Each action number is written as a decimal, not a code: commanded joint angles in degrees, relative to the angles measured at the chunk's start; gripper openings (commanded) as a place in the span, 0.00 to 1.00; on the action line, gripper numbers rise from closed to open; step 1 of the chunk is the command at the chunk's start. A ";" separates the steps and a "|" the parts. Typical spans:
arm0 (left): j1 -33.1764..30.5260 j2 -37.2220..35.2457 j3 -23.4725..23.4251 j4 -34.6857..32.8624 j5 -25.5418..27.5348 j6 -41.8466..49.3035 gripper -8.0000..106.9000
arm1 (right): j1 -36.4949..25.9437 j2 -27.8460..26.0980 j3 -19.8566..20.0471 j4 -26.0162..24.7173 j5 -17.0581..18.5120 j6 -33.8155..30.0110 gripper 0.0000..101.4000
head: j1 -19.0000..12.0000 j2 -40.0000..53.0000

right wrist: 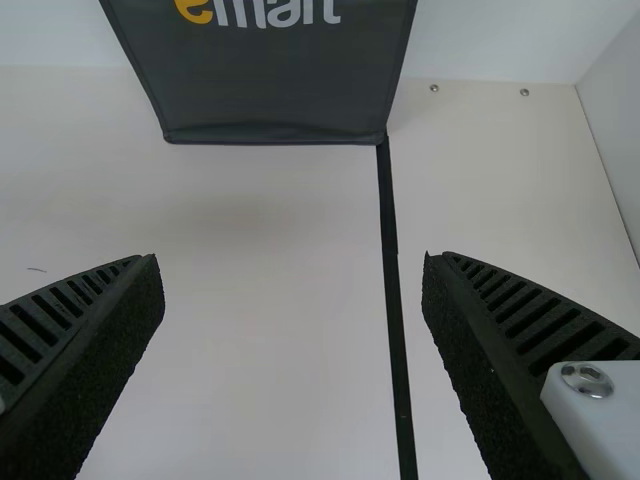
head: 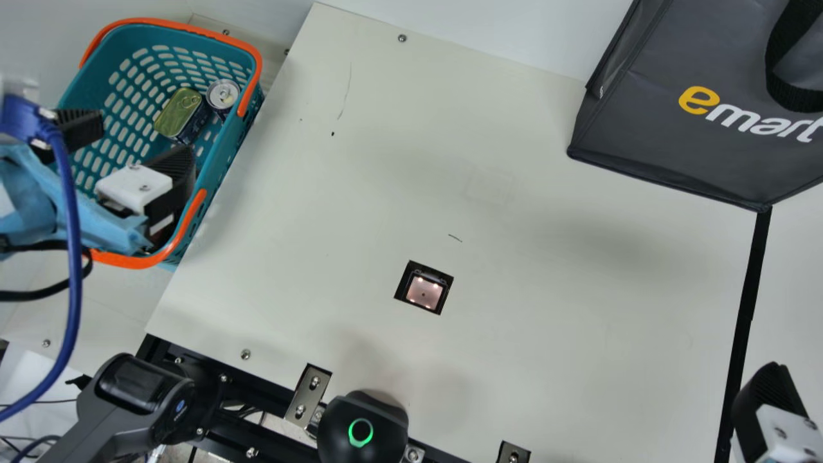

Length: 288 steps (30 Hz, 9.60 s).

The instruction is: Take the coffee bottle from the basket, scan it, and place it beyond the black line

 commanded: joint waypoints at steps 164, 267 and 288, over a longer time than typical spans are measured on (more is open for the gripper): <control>39.52 75.81 16.38 -38.67 -57.34 71.27 0.85 | 0.00 0.00 0.00 0.00 0.00 0.00 0.90 | -1.48 0.14; 42.91 28.03 5.65 -27.31 -24.57 41.96 0.16 | 0.00 0.00 0.00 0.00 0.00 0.00 0.90 | -1.48 0.14; 26.44 24.76 -0.53 -20.38 -21.94 29.44 0.16 | 0.00 0.00 0.00 0.00 0.00 0.00 0.90 | -1.48 0.14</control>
